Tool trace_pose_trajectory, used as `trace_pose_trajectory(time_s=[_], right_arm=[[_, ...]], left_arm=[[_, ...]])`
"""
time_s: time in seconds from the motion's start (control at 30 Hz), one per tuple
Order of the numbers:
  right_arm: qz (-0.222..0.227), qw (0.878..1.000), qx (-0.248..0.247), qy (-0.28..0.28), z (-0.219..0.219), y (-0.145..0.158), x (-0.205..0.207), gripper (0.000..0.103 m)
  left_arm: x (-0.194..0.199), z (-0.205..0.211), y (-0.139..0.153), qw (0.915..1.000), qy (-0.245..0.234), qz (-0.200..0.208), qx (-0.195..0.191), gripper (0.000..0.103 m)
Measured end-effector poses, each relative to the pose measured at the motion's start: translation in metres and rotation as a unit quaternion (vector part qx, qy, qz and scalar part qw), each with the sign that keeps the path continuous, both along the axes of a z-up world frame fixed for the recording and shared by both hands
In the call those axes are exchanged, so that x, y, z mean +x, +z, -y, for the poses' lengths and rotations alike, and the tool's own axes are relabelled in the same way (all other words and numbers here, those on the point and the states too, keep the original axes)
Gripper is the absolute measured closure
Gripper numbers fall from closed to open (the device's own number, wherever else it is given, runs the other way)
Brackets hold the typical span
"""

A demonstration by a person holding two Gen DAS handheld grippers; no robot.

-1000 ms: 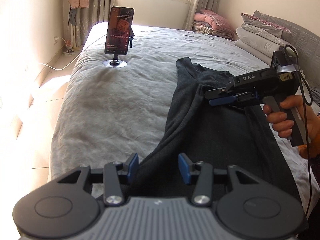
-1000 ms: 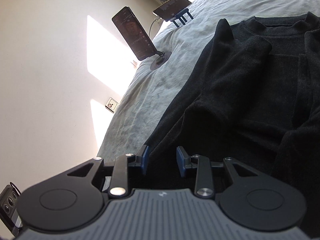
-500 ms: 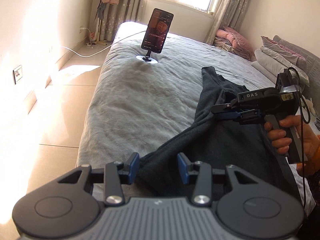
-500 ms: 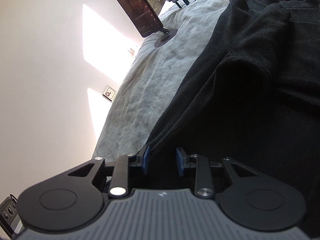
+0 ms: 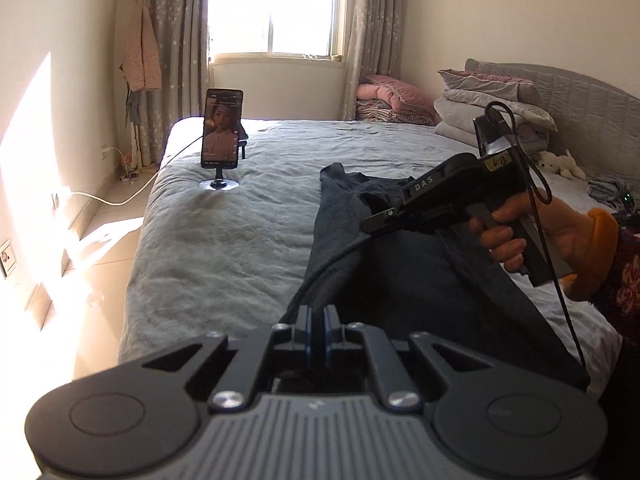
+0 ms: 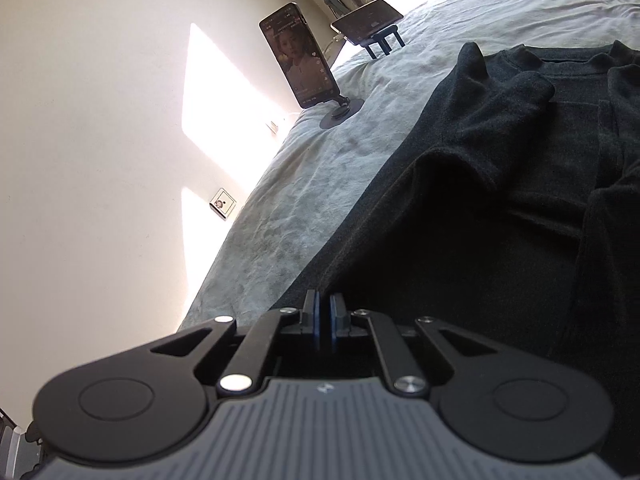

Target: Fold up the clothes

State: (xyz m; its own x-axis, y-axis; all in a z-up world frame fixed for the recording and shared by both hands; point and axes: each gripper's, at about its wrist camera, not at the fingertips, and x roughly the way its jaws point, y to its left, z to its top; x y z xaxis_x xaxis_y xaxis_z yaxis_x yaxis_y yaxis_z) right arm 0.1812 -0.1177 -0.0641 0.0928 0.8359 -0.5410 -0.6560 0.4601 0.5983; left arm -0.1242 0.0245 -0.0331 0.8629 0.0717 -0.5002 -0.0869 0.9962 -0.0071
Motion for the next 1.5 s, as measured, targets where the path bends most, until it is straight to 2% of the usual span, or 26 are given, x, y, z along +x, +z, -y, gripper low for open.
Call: trace_pose_trajectory(time_s=[0.13,0.2,0.23,0.33,0.37,0.4,0.43,0.47,0.53,0.63,0.7,0.77,0.87,1.07,1.1,1.13,1.17,1.27,1.37,1.5], right_arm=[[0.0,0.999,-0.034,-0.006,0.007,-0.011,0.003,0.096],[-0.013,0.999,-0.052,-0.006,0.009,-0.02,0.004,0.093],[-0.023,0.998,-0.053,-0.005,0.012,-0.023,0.003,0.087],[-0.044,0.998,-0.04,0.007,0.017,-0.023,-0.002,0.087],[-0.049,0.998,-0.037,0.012,0.017,-0.022,-0.005,0.087],[-0.055,0.998,-0.034,0.018,0.017,-0.021,-0.009,0.086],[-0.061,0.997,-0.031,0.025,0.017,-0.021,-0.013,0.08],[-0.067,0.997,-0.027,0.031,0.017,-0.02,-0.018,0.066],[-0.075,0.996,-0.016,0.043,0.016,-0.018,-0.028,0.055],[-0.074,0.996,-0.01,0.058,0.015,-0.014,-0.041,0.055],[-0.071,0.996,-0.008,0.061,0.015,-0.011,-0.047,0.055],[-0.064,0.996,-0.008,0.059,0.019,-0.007,-0.05,0.055],[-0.047,0.997,-0.003,0.053,0.024,-0.001,-0.052,0.055],[-0.041,0.997,-0.015,0.068,0.01,-0.008,-0.066,0.055],[-0.033,0.997,-0.021,0.071,0.007,-0.011,-0.07,0.057],[-0.019,0.997,-0.028,0.071,0.006,-0.012,-0.074,0.076],[-0.003,0.997,-0.038,0.069,0.005,-0.013,-0.077,0.089],[0.003,0.997,-0.042,0.069,0.013,-0.012,-0.079,0.088],[0.013,0.997,-0.035,0.061,0.028,-0.005,-0.081,0.08],[0.031,0.999,-0.031,0.03,0.051,0.002,-0.082,0.077]], left_arm=[[0.002,0.02,-0.007,0.9971,-0.067,-0.035,0.009,0.096],[-0.002,0.025,-0.01,0.9964,-0.076,-0.038,0.008,0.093],[-0.004,0.024,-0.009,0.9968,-0.072,-0.033,0.004,0.092],[-0.011,0.019,-0.006,0.9983,-0.054,-0.018,-0.007,0.075],[-0.012,0.016,-0.006,0.9988,-0.045,-0.013,-0.012,0.064],[-0.013,0.014,-0.005,0.9992,-0.036,-0.008,-0.018,0.06],[-0.013,0.012,-0.006,0.9993,-0.031,-0.006,-0.021,0.06],[-0.012,0.011,-0.006,0.9993,-0.027,-0.005,-0.024,0.06],[-0.009,0.009,-0.009,0.9993,-0.021,-0.004,-0.03,0.059],[-0.002,0.011,-0.017,0.9986,-0.029,-0.018,-0.041,0.062],[0.003,0.016,-0.022,0.9955,-0.067,-0.034,-0.057,0.069],[0.002,0.024,-0.022,0.9906,-0.116,-0.032,-0.065,0.07],[-0.001,0.026,-0.017,0.9899,-0.128,-0.014,-0.059,0.067],[0.011,0.001,-0.02,0.9955,-0.056,-0.006,-0.076,0.066],[0.014,-0.001,-0.024,0.9953,-0.053,-0.014,-0.08,0.065],[0.017,-0.003,-0.027,0.9949,-0.053,-0.023,-0.083,0.065],[0.02,-0.004,-0.033,0.9939,-0.054,-0.041,-0.087,0.065],[0.019,-0.004,-0.035,0.9921,-0.073,-0.048,-0.09,0.065],[0.021,-0.007,-0.028,0.991,-0.082,-0.033,-0.1,0.063],[0.035,-0.01,-0.021,0.9915,-0.083,-0.022,-0.097,0.063]])
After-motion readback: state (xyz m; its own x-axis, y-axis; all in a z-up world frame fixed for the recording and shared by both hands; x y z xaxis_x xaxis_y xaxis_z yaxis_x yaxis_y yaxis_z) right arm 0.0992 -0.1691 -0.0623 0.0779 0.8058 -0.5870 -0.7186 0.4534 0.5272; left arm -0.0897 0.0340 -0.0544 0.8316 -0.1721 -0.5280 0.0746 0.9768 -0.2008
